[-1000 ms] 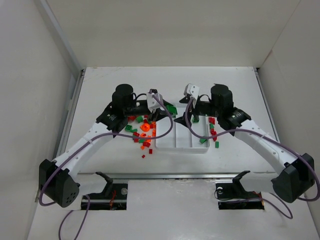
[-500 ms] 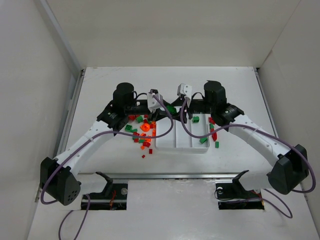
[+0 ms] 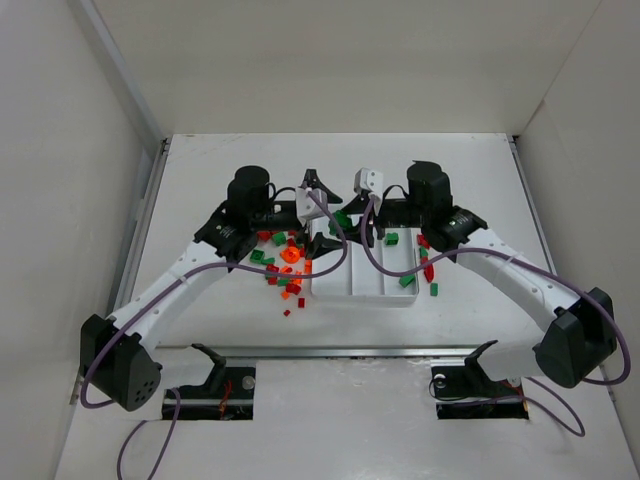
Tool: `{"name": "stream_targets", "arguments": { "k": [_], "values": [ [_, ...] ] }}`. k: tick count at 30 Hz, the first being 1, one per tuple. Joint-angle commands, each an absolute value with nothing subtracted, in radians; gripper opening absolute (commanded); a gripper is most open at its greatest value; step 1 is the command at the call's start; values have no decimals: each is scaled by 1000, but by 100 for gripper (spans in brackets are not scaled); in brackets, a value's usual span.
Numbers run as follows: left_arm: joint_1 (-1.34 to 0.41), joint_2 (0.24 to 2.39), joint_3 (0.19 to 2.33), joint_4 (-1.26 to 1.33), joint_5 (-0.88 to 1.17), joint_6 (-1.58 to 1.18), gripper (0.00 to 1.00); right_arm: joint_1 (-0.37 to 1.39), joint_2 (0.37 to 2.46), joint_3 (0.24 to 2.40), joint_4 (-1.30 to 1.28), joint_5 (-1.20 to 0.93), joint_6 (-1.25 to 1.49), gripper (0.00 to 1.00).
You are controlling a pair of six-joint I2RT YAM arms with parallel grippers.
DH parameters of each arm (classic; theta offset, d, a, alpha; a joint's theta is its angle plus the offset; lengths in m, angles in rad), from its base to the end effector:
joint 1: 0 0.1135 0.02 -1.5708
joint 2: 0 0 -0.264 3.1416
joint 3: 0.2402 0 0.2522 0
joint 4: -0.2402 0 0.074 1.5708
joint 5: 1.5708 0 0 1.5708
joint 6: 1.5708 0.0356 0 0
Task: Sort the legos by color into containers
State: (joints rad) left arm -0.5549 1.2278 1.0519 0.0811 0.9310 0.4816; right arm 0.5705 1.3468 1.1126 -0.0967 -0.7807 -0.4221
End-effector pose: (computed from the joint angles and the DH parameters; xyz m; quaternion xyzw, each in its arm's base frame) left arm 0.2210 -0.1706 0.3693 0.5898 0.4247 -0.3539 0.5886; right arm 0.2452 0.1871 0.3402 -0.5528 0.5566 0.3487 0.5129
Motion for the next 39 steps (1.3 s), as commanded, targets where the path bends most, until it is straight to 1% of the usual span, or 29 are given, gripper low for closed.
{"name": "stream_targets", "arguments": {
  "k": [1,6,8,9,10,11,14,17,19,24,26,28,30,35,39],
  "values": [
    [-558,1209,1104,43,939,518,100,575,1335,1163,-51,-810,-433,0],
    [-558,1184,1095,-50,861,623,100,575,1315,1152,-51,-810,-433,0],
    [-558,1175,1086,-74,861,669,93,575,1315,1152,-60,-810,-433,0],
    [-558,1175,1086,-87,861,669,87,575,1315,1152,-60,-810,-442,0],
    [-558,1175,1074,-87,861,682,74,575,1315,1152,-60,-810,-442,0],
    [-558,1175,1074,-87,861,683,69,575,1315,1161,-69,-810,-442,0],
    [-558,1175,1074,-87,861,692,58,575,1315,1161,-80,-819,-442,0],
    [-558,1175,1074,-97,861,712,52,575,1315,1170,-89,-830,-451,0],
    [-558,1184,1074,-133,861,738,52,575,1315,1170,-89,-830,-451,0],
    [-558,1204,1092,-216,851,825,58,575,1315,1181,-124,-830,-474,0],
    [-558,1204,1092,-227,842,834,60,575,1315,1192,-150,-830,-495,0],
    [-558,1213,1092,-227,842,834,60,575,1324,1204,-179,-830,-505,0],
    [-558,1213,1092,-227,842,834,57,575,1335,1216,-204,-830,-515,0],
    [-549,1223,1092,-178,842,793,57,575,1353,1243,-250,-839,-538,0],
    [-549,1223,1092,-121,842,747,59,575,1353,1243,-250,-839,-548,0]
  ]
}}
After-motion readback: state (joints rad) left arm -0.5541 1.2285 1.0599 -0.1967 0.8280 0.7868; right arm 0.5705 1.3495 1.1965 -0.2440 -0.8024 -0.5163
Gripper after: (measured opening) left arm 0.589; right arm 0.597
